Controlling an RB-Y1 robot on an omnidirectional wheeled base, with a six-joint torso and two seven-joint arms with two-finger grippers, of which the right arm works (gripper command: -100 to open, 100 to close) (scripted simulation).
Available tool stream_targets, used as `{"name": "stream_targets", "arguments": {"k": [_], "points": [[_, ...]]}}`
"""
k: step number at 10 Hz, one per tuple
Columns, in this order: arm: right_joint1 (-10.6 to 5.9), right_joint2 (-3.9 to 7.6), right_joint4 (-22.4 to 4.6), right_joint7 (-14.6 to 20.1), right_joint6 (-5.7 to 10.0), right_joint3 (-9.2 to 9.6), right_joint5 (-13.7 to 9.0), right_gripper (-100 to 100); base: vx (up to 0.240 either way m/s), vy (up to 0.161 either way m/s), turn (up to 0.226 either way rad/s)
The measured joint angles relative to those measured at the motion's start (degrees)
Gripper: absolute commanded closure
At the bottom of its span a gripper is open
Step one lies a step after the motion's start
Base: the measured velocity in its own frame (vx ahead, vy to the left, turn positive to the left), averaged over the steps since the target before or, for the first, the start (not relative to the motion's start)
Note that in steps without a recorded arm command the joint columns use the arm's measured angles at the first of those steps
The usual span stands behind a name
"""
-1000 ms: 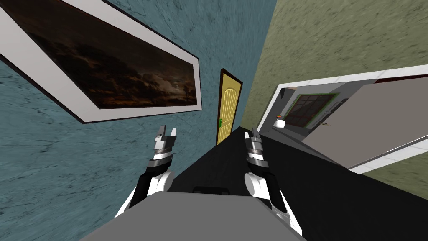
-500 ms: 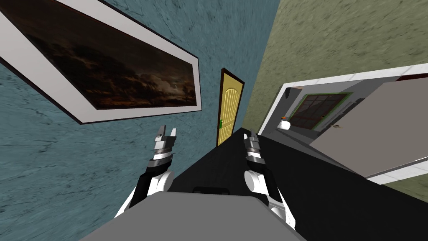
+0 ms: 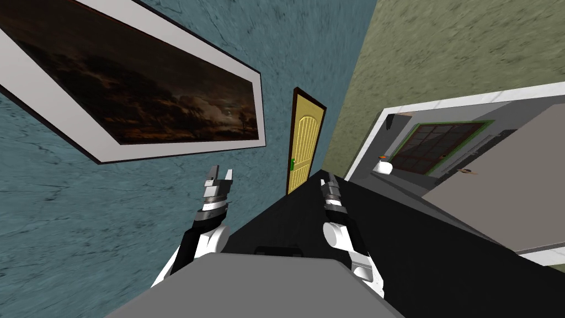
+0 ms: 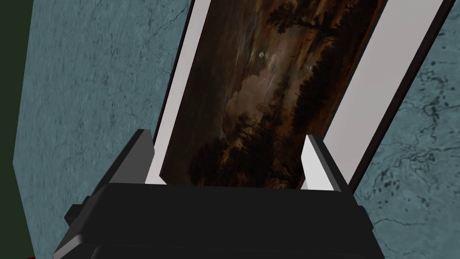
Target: Pull the door open
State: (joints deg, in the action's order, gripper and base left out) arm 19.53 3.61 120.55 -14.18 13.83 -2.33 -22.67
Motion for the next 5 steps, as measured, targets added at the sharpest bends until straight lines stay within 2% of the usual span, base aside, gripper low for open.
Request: {"name": "stream_targets", "arguments": {"k": [2, 4, 5], "points": [[-1.17, 0.31, -1.91, -0.78, -2.26, -1.16, -3.31, -100, 0.080, -0.066, 0.087], [-2.83, 0.17, -4.93, -1.86, -3.87, -1.81, -6.35, -100, 0.100, -0.092, 0.089], [-3.65, 0.51, -6.23, -2.19, -5.00, -2.62, -8.13, -100, 0.095, -0.093, 0.112]]}}
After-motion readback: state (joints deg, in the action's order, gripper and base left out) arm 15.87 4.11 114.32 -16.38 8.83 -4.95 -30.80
